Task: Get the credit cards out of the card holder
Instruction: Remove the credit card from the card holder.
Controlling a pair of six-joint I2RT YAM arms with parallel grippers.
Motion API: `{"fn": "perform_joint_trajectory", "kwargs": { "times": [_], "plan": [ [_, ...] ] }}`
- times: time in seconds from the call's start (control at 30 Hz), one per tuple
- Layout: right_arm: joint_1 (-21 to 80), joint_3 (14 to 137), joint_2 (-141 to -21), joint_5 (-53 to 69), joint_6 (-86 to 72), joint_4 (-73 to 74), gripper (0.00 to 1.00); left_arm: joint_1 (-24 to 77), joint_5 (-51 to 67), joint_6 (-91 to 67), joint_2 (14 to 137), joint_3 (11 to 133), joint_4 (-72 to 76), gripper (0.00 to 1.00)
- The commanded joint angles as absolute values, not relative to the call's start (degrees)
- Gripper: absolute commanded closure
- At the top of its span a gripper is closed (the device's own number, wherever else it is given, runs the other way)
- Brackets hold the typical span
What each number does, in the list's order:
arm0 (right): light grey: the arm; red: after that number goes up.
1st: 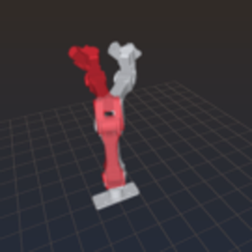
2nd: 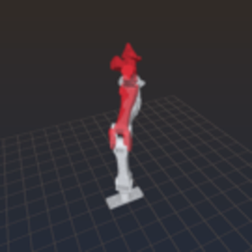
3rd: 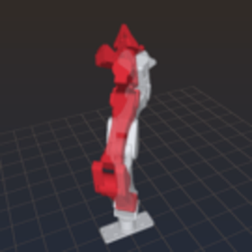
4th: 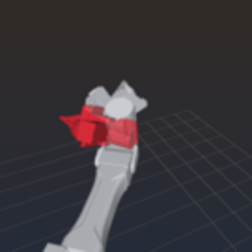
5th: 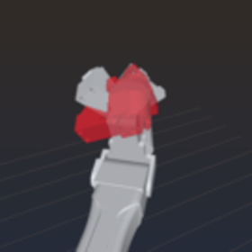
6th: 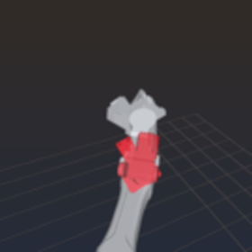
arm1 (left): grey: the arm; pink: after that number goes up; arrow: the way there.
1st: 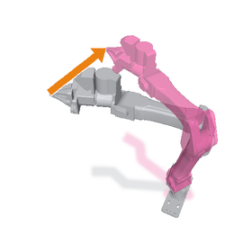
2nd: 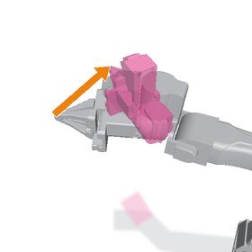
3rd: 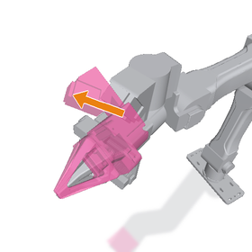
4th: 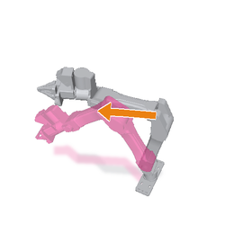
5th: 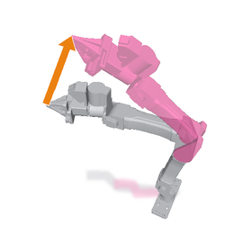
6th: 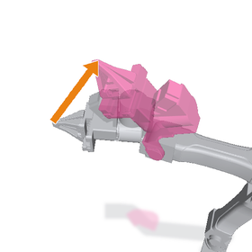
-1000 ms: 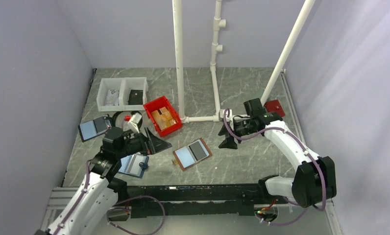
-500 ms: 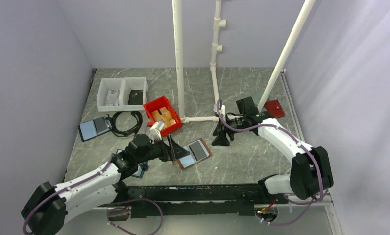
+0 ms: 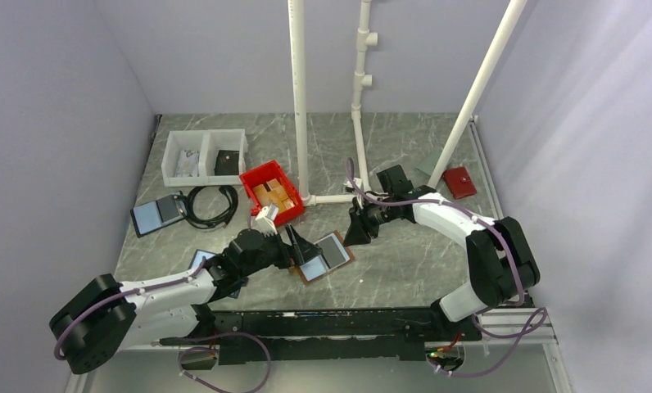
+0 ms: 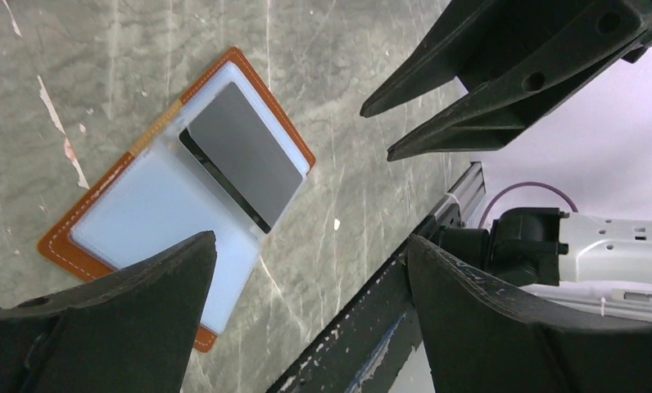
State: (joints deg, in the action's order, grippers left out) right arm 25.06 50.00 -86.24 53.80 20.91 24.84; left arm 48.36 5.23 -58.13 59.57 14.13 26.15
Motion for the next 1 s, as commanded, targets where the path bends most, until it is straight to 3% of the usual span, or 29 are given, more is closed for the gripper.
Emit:
{"fn": "perform_joint_trajectory", "kwargs": {
  "times": [0.0,0.97],
  "plan": [
    [25.0,52.1,-86.1,52.6,18.9,22.5,0.62,48.6,1.7,-55.3,60.9,14.4,33.5,0.08],
    [26.0,54.7,-92.0,48.8,15.1,22.4,0.71,48.6,0.2,-58.4,66.0,13.9,35.9,0.06]
  ]
}}
